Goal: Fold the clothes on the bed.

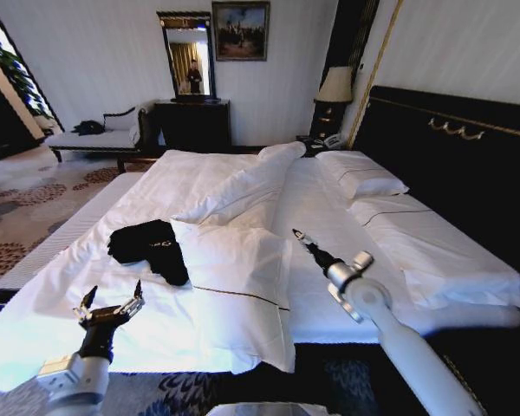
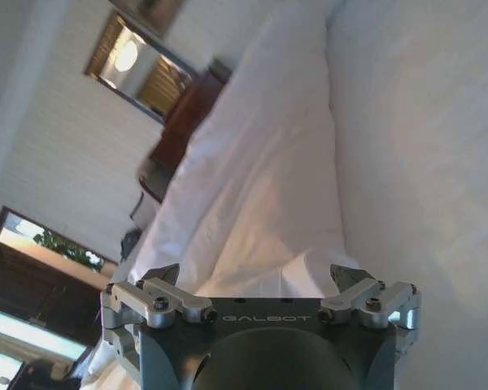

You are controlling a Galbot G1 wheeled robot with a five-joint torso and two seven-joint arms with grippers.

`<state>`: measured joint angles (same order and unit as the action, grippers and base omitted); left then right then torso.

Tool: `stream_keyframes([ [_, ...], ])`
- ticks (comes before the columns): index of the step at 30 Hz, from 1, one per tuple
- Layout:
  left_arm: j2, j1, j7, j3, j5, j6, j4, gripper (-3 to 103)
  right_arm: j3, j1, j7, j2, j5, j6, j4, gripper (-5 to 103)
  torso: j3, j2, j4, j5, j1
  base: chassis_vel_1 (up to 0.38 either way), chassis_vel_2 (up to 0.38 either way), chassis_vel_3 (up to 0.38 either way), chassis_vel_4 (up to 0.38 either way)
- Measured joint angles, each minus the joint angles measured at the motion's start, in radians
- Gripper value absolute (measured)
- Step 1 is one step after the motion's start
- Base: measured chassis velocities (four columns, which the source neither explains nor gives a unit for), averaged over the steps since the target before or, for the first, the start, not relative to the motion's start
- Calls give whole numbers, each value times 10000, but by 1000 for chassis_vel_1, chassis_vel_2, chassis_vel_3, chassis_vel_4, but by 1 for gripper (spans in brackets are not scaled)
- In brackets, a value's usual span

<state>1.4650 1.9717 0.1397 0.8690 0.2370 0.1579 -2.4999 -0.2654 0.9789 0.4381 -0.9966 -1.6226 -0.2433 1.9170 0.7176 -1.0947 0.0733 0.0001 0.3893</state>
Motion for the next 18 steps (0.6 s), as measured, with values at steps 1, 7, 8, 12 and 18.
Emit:
stream_keyframes([
  [1, 48, 28, 8, 17, -30, -5, 0, 100, 145, -209, 75, -77, -134, -105, -176, 100, 0, 0, 1, -1, 0, 0, 0, 0, 0],
  [7, 327, 97, 54, 52, -204, -15, -15, 100, 843, -1205, 156, -477, -554, -488, -966, 100, 0, 0, 2, -1, 0, 0, 0, 0, 0],
  [8, 360, 105, 57, 52, -230, -17, -15, 100, 920, -1328, 157, -518, -598, -520, -1055, 100, 0, 0, 2, -2, 0, 0, 0, 0, 0],
  [12, 505, 154, 89, 64, -343, -43, -15, 100, 1341, -2018, 133, -724, -804, -693, -1513, 100, -1, 0, 2, -2, 0, 0, 0, 0, 0],
  [18, 656, 165, 140, 130, -391, -51, -15, 100, 2015, -2842, 136, -1091, -998, -1060, -2153, 100, 0, 0, 1, -3, 0, 0, 0, 0, 0],
])
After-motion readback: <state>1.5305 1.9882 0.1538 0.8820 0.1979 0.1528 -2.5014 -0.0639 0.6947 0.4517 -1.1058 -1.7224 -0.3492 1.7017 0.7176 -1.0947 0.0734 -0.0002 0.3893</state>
